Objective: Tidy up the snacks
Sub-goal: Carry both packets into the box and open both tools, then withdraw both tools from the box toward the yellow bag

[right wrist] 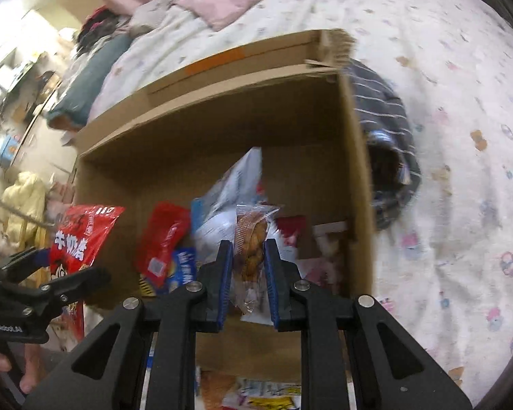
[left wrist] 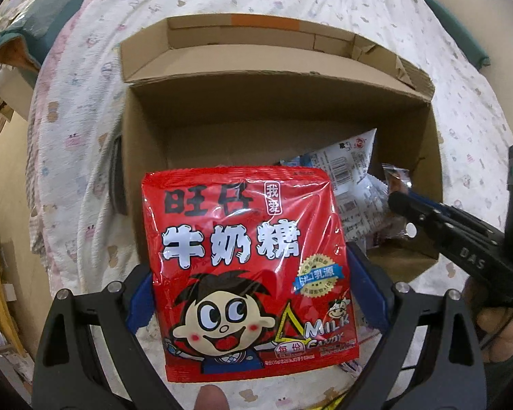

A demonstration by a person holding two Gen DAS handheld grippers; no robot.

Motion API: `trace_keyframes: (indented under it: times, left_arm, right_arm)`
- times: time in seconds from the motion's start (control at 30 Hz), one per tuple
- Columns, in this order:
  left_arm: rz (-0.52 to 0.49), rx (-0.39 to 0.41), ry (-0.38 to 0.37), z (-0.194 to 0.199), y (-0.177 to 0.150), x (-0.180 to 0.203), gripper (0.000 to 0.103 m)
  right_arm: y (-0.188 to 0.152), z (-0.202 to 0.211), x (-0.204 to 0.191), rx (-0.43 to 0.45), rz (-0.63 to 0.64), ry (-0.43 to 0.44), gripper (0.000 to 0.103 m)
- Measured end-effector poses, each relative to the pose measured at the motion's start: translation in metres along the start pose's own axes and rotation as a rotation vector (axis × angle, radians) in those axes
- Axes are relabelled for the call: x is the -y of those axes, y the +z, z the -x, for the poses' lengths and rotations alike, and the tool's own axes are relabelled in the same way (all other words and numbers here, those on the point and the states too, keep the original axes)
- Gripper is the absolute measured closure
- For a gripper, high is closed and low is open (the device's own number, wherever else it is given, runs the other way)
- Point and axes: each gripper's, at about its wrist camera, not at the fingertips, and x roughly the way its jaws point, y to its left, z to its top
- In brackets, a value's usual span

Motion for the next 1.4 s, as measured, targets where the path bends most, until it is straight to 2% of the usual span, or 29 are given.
trace_keyframes:
  times: [0.17,0.23,0.37,0.53,0.7,0.8,0.9,0.97,1.2,1.23,1.27,1.33,1.4]
  left_arm:
    - [-0.014,0.007,0.033,-0.012,0.005,0.007,0.01]
    - [-0.008,0.006,0.03,-0.016,0.006,0.009,0.01]
    - [-0.024,0.011,0.042,-0.022,0.006,0.014,0.009]
    - [-0.031,0.013,0.048,-0.027,0.003,0.016,0.009]
    - [-0.031,-0.002,0.05,-0.032,-0.002,0.018,0.009]
    - [-0.029,0.015,0.059,-0.028,-0.001,0.019,0.007]
    - [-0.018,0.027,0.061,-0.025,0.0,0.02,0.006]
    - [-0.015,0.025,0.052,-0.023,0.001,0.021,0.0]
    - [0.021,0.057,0.034,-0.01,0.001,0.016,0.0]
    - [0.023,0.059,0.034,-0.008,0.001,0.016,0.0]
    - [0.023,0.061,0.033,-0.008,-0.001,0.017,0.0]
    - [0.015,0.068,0.038,-0.005,-0.002,0.018,0.0]
    - [0.008,0.072,0.042,0.0,-0.004,0.019,0.0]
  right_arm:
    - [-0.002,0.006,-0.002,0.014,0.032,-0.007,0.084]
    - [0.001,0.003,-0.003,0.014,0.036,-0.032,0.084]
    - [0.002,-0.005,0.003,-0.014,0.041,-0.017,0.084]
    - [0.003,-0.003,0.001,0.004,0.067,-0.054,0.084]
    - [-0.004,-0.02,-0.009,-0.027,0.154,-0.188,0.084]
    - [-0.002,-0.014,-0.008,-0.02,0.125,-0.139,0.084]
    - [-0.001,-0.009,-0.007,0.002,0.129,-0.156,0.084]
    - [0.001,-0.005,-0.006,0.014,0.12,-0.143,0.081]
    - [0.002,0.014,-0.005,0.05,0.085,-0.061,0.08]
    - [0.002,0.015,-0.005,0.047,0.082,-0.055,0.075]
    - [0.002,0.017,-0.005,0.051,0.079,-0.051,0.052]
    - [0.001,0.022,-0.005,0.073,0.074,-0.035,0.026]
    - [0.004,0.028,-0.005,0.097,0.071,-0.026,0.025]
